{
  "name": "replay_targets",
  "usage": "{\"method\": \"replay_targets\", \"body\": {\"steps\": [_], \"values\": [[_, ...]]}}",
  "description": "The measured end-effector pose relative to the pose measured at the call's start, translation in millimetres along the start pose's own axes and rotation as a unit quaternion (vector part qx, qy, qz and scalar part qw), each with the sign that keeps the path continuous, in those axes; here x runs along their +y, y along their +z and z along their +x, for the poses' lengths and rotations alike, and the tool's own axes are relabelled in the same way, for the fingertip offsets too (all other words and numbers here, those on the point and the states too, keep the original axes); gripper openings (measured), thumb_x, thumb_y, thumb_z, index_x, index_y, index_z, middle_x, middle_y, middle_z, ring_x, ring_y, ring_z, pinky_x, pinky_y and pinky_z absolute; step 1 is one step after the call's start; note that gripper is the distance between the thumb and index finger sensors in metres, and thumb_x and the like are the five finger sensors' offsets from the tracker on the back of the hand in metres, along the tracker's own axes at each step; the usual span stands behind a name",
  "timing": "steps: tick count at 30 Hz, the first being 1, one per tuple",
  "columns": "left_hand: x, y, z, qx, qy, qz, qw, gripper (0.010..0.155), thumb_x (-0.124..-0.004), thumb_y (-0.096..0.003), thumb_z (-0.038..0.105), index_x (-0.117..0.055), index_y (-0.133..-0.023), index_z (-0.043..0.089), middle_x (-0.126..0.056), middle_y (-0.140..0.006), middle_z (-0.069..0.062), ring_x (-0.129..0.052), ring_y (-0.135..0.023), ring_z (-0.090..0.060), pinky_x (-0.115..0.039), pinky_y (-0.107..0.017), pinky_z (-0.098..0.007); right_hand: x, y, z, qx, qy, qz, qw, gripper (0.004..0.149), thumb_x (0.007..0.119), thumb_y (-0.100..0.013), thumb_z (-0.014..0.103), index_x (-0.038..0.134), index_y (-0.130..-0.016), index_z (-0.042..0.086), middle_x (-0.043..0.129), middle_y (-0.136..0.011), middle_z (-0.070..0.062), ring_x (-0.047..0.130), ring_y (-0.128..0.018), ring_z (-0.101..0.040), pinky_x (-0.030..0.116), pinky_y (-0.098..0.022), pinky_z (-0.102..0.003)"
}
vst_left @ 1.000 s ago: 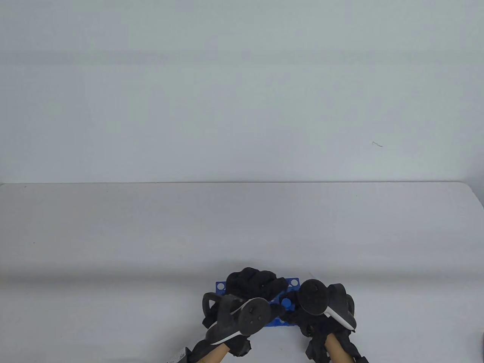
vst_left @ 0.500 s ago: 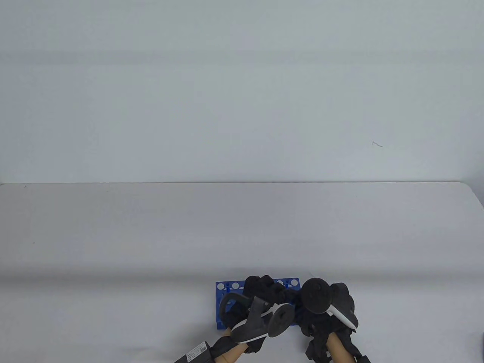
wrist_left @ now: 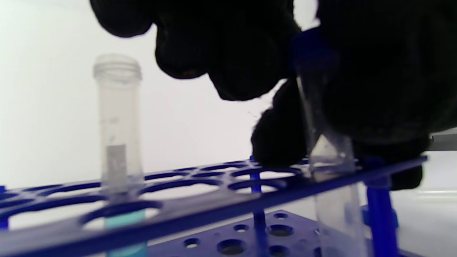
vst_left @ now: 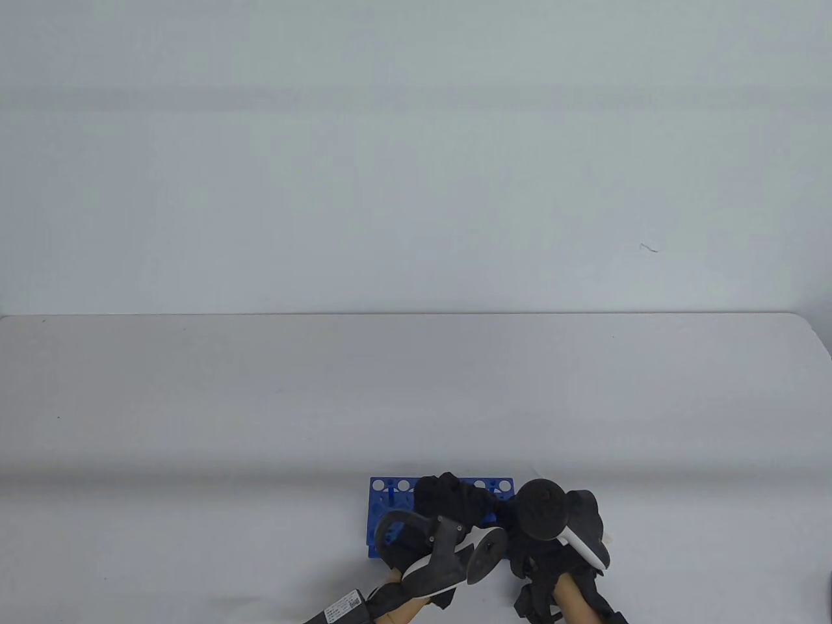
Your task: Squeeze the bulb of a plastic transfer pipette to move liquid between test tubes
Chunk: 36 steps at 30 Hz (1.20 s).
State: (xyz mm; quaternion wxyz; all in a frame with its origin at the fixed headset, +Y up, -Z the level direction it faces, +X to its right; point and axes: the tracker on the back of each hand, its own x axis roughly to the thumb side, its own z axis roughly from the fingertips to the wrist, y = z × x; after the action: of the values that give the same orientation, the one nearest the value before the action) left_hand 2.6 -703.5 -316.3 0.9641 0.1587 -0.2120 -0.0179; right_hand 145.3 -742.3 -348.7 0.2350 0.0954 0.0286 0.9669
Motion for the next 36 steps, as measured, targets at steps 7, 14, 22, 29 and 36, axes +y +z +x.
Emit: {"method": "replay_targets", "body": {"steps": [7,14,22,29,36], "values": [[9,1,-6,-0.039,0.024,-0.042,0.998,0.059,-0.072,-0.0427,0.058,-0.07,-0.099,0.04,-0.084,-0.102,0.016,-0.071,-0.094,-0.01,-0.06,-0.075,-0.043,0,0,1,0.002,-0.001,0.004,1.0,0.05,0.089,-0.023,0.049,0.088,-0.071,0.037,0.088,-0.043,0.006,0.088,-0.045,-0.025,0.072,-0.045,-0.047],[7,0,1,-0.009,0.001,-0.008,1.0,0.057,-0.072,-0.0406,0.062,-0.077,-0.09,0.034,-0.092,-0.084,0.012,-0.078,-0.084,-0.011,-0.064,-0.071,-0.044,-1,0,1,0.006,0.009,-0.002,1.0,0.049,0.088,-0.023,0.049,0.087,-0.071,0.037,0.088,-0.043,0.006,0.088,-0.045,-0.025,0.072,-0.045,-0.047],[10,1,-2,-0.029,0.048,-0.032,0.998,0.062,-0.073,-0.0421,0.059,-0.069,-0.1,0.038,-0.084,-0.102,0.015,-0.073,-0.092,-0.013,-0.061,-0.074,-0.045,-1,-1,1,0.005,0.011,0.0,1.0,0.049,0.088,-0.023,0.049,0.087,-0.071,0.037,0.088,-0.043,0.006,0.088,-0.045,-0.025,0.072,-0.045,-0.047],[10,2,8,-0.005,0.001,0.011,1.0,0.054,-0.074,-0.0414,0.058,-0.078,-0.09,0.035,-0.093,-0.086,0.011,-0.079,-0.083,-0.012,-0.064,-0.071,-0.044,0,-1,2,0.007,0.012,0.0,1.0,0.049,0.088,-0.023,0.049,0.087,-0.071,0.037,0.088,-0.043,0.006,0.087,-0.045,-0.025,0.072,-0.045,-0.047],[10,2,8,0.003,-0.026,-0.003,1.0,0.061,-0.064,-0.0398,0.064,-0.075,-0.093,0.036,-0.09,-0.089,0.013,-0.076,-0.086,-0.012,-0.062,-0.074,-0.044,-1,-1,2,0.006,0.012,0.001,1.0,0.049,0.088,-0.023,0.049,0.086,-0.071,0.037,0.088,-0.043,0.006,0.087,-0.045,-0.025,0.072,-0.045,-0.047]]}}
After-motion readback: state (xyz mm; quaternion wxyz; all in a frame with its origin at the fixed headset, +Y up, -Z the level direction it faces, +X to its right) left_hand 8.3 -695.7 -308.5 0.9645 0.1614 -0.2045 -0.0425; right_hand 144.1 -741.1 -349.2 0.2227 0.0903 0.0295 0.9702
